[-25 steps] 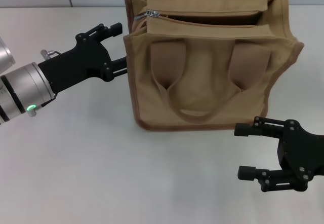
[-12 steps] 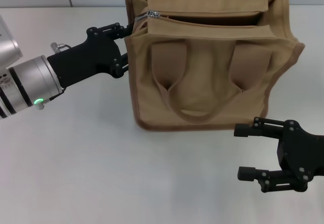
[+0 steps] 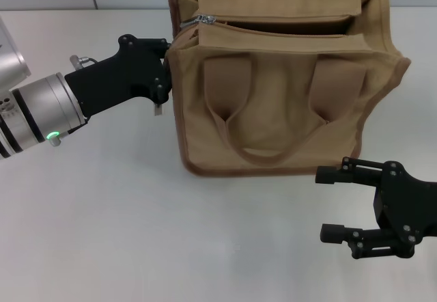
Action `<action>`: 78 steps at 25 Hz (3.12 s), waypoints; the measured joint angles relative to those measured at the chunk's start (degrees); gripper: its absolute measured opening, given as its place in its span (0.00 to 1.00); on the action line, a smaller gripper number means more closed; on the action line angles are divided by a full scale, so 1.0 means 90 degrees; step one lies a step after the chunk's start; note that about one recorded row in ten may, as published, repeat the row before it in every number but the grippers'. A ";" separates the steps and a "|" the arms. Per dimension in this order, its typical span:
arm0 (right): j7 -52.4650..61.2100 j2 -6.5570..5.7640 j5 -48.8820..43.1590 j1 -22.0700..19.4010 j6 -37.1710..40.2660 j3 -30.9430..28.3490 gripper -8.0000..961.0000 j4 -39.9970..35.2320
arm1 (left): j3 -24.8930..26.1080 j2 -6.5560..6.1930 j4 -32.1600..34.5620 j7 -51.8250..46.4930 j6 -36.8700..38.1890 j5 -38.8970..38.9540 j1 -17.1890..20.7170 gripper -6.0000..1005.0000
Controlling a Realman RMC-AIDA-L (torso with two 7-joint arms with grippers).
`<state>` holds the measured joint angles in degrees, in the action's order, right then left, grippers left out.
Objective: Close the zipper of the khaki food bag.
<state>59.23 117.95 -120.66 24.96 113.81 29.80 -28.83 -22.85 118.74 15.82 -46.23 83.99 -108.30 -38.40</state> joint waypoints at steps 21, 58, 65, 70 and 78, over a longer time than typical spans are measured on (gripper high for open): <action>0.0000 -0.0007 0.0000 0.0000 0.0000 -0.0031 0.86 0.0000 | 0.0062 -0.0030 0.0243 -0.0147 0.0912 0.0341 0.0007 0.02; 0.1690 -0.0275 0.2009 0.0156 0.0773 -0.0421 0.86 0.0076 | 0.0081 -0.0019 0.0291 -0.0101 0.0946 0.0360 -0.0140 0.02; 0.3816 -0.0576 0.2102 0.1166 -0.0222 -0.0233 0.86 0.0013 | 0.0097 -0.0031 0.0293 -0.0068 0.0911 0.0441 0.0104 0.01; 0.4594 -0.0671 0.2096 0.1637 -0.0903 0.0192 0.86 -0.0061 | 0.0098 -0.0029 0.0259 -0.0068 0.0819 0.0447 0.0147 0.02; 0.6018 -0.0816 0.2096 0.2329 -0.1978 0.1091 0.86 -0.0230 | 0.0098 -0.0002 0.0234 -0.0068 0.0783 0.0447 0.0146 0.02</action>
<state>113.40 110.61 -101.80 45.92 96.01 39.62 -30.90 -21.97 118.72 17.93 -46.84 91.04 -104.28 -37.09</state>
